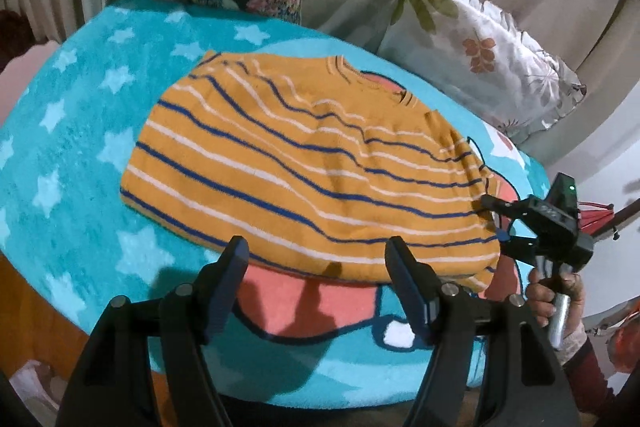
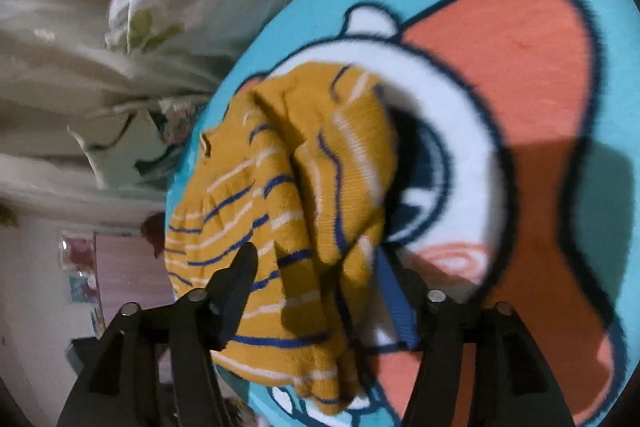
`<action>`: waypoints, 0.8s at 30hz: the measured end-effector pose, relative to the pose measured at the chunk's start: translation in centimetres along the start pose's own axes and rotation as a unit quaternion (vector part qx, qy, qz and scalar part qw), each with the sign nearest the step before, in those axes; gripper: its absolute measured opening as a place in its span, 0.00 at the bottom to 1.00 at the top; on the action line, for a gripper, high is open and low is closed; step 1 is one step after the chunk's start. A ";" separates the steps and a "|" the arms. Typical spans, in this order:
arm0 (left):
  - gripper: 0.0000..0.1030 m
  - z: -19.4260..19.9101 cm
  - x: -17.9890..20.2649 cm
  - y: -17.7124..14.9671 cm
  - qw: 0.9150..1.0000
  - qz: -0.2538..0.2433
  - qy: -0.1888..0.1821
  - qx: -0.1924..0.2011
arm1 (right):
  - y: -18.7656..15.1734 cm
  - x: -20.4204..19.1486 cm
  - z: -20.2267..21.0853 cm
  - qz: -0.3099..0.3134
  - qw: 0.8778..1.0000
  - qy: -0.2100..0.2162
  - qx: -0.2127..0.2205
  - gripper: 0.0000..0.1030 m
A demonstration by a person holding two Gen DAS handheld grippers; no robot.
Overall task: Fold small clothes
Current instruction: 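Grasp the sweater side with the right gripper and fold it toward the left gripper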
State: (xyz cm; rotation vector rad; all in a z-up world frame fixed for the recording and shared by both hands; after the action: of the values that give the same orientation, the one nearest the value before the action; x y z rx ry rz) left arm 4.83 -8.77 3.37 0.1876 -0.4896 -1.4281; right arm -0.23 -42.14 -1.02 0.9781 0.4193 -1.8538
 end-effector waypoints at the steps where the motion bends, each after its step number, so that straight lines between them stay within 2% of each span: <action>1: 0.70 0.0 0.2 -0.1 1.000 -0.003 0.000 0.003 | 0.0 -0.4 -0.2 0.013 1.000 -0.004 0.010 0.66; 5: 0.70 -0.6 0.5 -0.8 1.000 -0.018 0.005 0.002 | 0.6 -1.5 -1.1 0.035 0.999 -0.016 0.035 0.66; 6: 0.70 -0.7 0.3 -1.1 1.000 -0.018 0.010 -0.004 | 0.9 -1.8 -1.5 0.043 0.998 -0.022 0.038 0.62; 7: 0.70 -0.8 0.1 -1.1 1.000 -0.017 0.014 -0.011 | 1.1 -2.2 -2.0 0.048 0.997 -0.041 0.034 0.41; 8: 0.70 -0.6 -0.3 -1.1 1.000 -0.013 0.016 -0.015 | 1.2 -2.5 -2.8 0.045 0.997 -0.053 0.025 0.24; 10: 0.70 0.4 -1.4 -0.6 1.000 -0.001 0.011 -0.002 | 1.1 -3.3 -2.9 0.035 0.998 -0.053 0.026 0.22; 13: 0.78 0.7 -3.4 0.1 1.000 0.021 0.001 0.015 | 0.7 -5.9 -2.6 0.069 0.994 -0.080 0.030 0.20; 18: 0.78 -1.7 -6.9 0.9 0.998 0.047 -0.041 -0.024 | 0.7 -13.0 -3.0 0.093 0.994 -0.048 0.044 0.19; 21: 0.78 -0.6 -11.0 3.0 0.996 0.062 -0.056 -0.001 | 1.0 -19.1 -5.7 0.106 0.994 -0.020 0.031 0.19; 24: 0.78 -0.5 -15.5 4.7 0.995 0.079 -0.056 0.003 | 0.4 -24.2 -10.5 0.136 0.990 -0.024 0.014 0.19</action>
State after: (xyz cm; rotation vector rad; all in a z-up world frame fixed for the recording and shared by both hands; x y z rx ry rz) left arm 8.35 6.99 1.55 0.0725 -0.5883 -1.2876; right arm 10.03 -21.18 11.31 0.9571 0.2182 -1.6361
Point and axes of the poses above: each gripper's, at about its wrist camera, not at the fingertips, and z roughly against the way its jaws point, x to its right, y to its top, the point moved 1 cm from there along -z, roughly the way its jaws point, and after that the axes turned 7 degrees about y, right-handed, at the moved point
